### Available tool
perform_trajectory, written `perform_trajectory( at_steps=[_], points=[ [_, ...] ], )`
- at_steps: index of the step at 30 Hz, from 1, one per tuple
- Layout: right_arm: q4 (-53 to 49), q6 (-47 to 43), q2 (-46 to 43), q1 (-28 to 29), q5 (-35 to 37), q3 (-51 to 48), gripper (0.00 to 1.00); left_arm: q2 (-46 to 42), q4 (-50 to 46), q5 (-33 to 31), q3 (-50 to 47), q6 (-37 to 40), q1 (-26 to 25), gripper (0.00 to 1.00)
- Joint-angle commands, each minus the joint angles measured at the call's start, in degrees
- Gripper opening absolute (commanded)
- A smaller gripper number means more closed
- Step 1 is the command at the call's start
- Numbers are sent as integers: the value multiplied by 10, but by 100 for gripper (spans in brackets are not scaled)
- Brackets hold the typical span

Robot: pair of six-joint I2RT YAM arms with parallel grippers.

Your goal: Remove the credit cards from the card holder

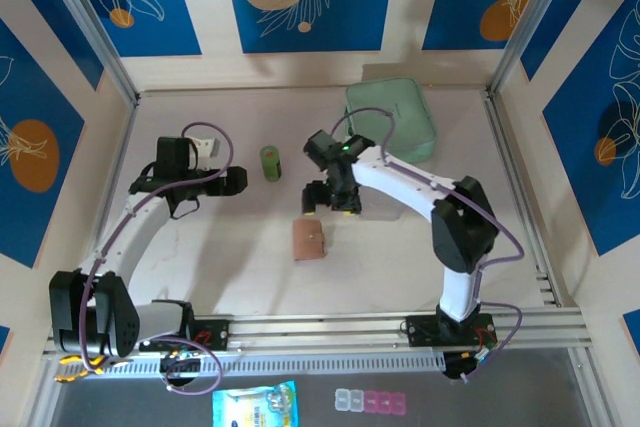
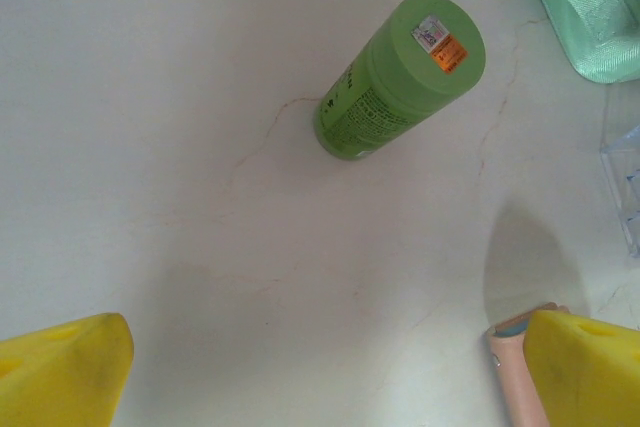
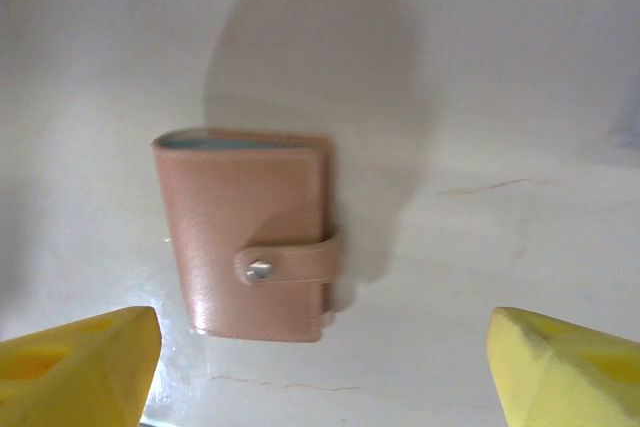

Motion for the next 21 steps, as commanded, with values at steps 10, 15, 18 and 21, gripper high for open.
perform_trajectory(
  at_steps=[10, 15, 18, 21],
  points=[
    [52, -138, -117, -244, -9, -139, 63, 1, -16, -50, 13, 67, -2, 100],
    [94, -192, -99, -309, -15, -133, 44, 3, -10, -45, 10, 67, -2, 100],
    [101, -214, -72, -322, -12, -119, 37, 5, -15, -47, 12, 68, -3, 100],
    [107, -228, -48, -328, -15, -113, 32, 2, -16, -51, 8, 71, -3, 100]
  ],
)
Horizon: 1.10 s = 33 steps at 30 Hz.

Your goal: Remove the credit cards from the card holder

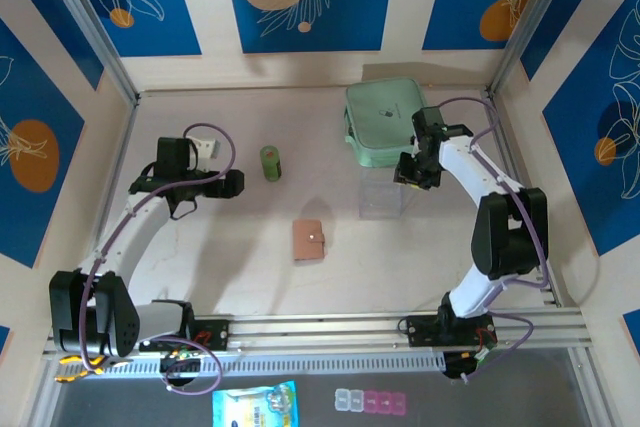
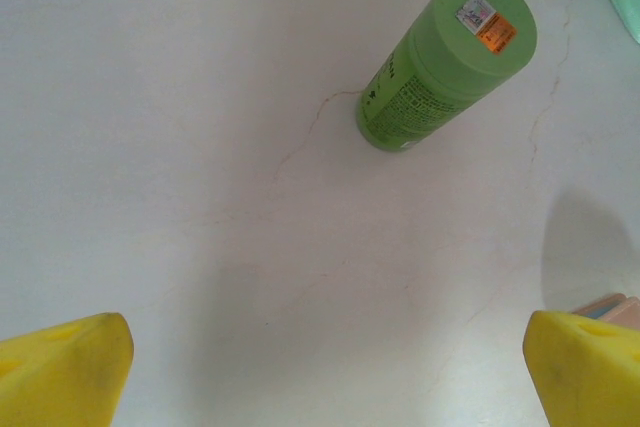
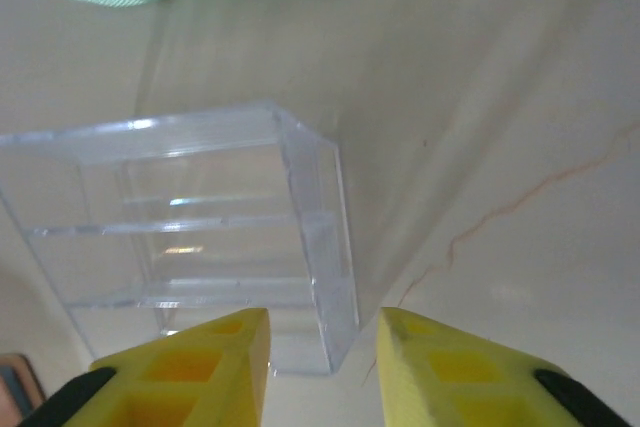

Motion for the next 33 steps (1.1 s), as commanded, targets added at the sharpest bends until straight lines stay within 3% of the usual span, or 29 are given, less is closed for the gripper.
perform_trajectory(
  at_steps=[1, 17, 33],
  points=[
    [13, -38, 29, -5, -21, 14, 32, 1, -7, -9, 7, 18, -2, 100],
    [34, -53, 67, -3, -33, 1, 16, 1, -7, -9, 7, 19, -2, 100],
    [3, -11, 61, 59, -7, 35, 7, -7, -6, -2, 5, 16, -2, 100]
  ],
)
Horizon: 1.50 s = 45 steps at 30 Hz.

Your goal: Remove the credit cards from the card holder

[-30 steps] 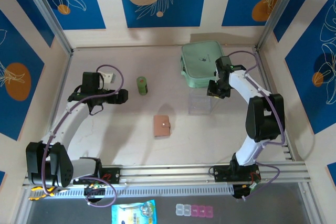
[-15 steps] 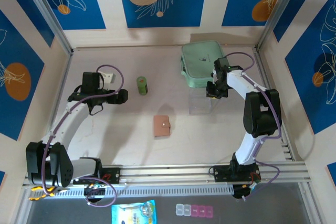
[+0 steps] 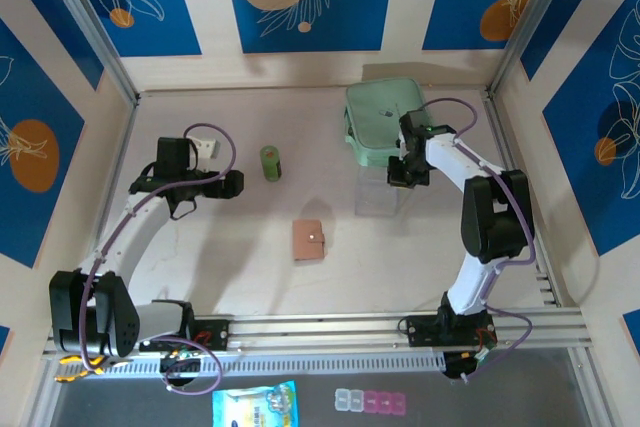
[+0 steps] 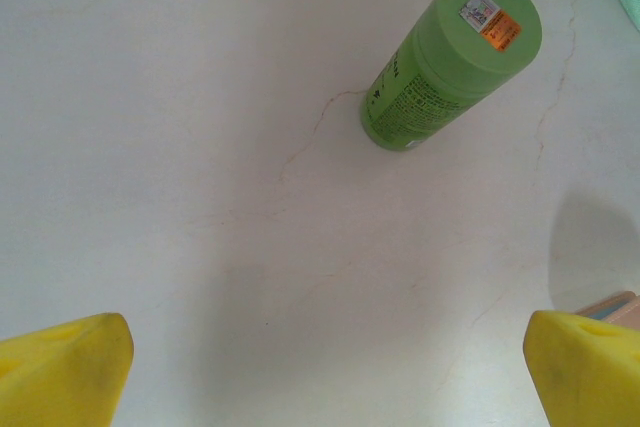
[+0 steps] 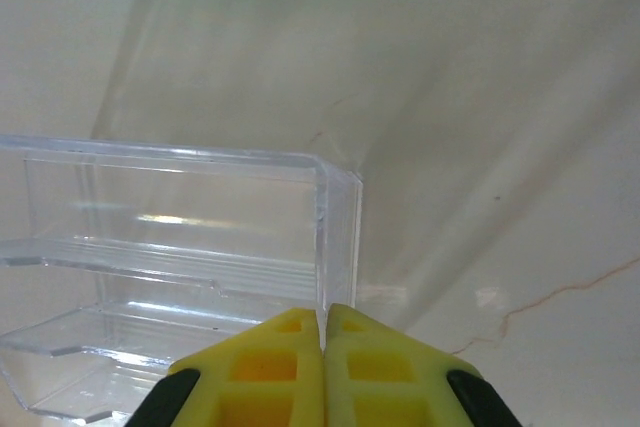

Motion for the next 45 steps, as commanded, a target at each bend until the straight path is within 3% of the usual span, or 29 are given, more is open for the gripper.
perform_trajectory(
  at_steps=[1, 11, 22, 36, 45],
  points=[
    [-27, 24, 9, 33, -4, 35, 7, -7, -7, 3, 5, 7, -2, 100],
    [-69, 72, 107, 115, 6, 184, 5, -13, -4, 15, 4, 2, -3, 100],
    [-92, 99, 213, 130, -13, 323, 5, -13, -1, 30, 3, -11, -3, 100],
    [-107, 94, 259, 143, -40, 376, 5, -13, 1, 35, 3, -20, -3, 100],
    [-139, 98, 244, 152, -26, 371, 5, -11, 3, 36, 3, -20, -3, 100]
  ],
)
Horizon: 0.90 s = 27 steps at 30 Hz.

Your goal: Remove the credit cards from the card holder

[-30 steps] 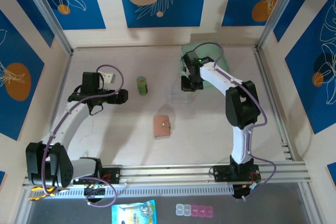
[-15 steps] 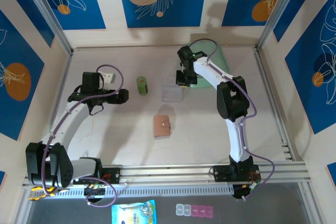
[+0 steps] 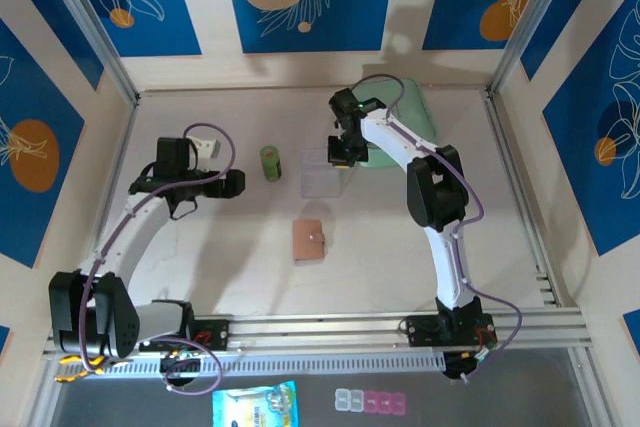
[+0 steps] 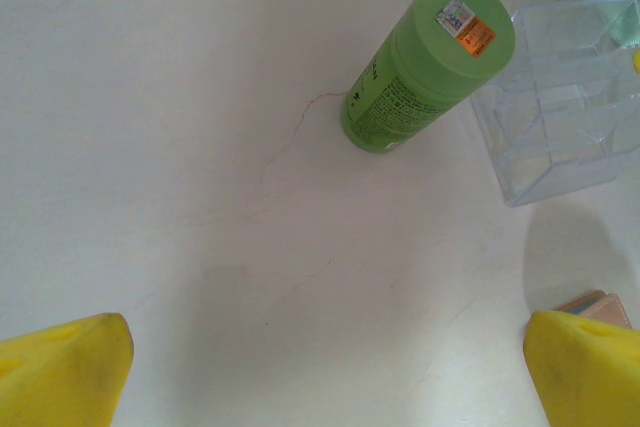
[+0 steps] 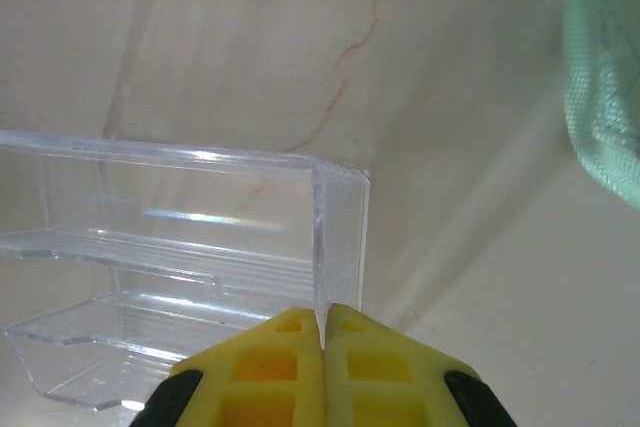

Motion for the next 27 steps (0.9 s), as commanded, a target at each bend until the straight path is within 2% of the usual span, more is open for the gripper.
perform_trajectory(
  at_steps=[1, 17, 27],
  points=[
    [-36, 9, -11, 4, -14, 2, 6, -8, 2, 16, 3, -6, -3, 100],
    [-35, 22, -38, 11, -1, -7, 20, 1, -2, 29, 7, -19, -3, 100],
    [-26, 24, -104, 22, 5, -46, 24, 38, -27, 63, 33, -102, -31, 98]
  ],
)
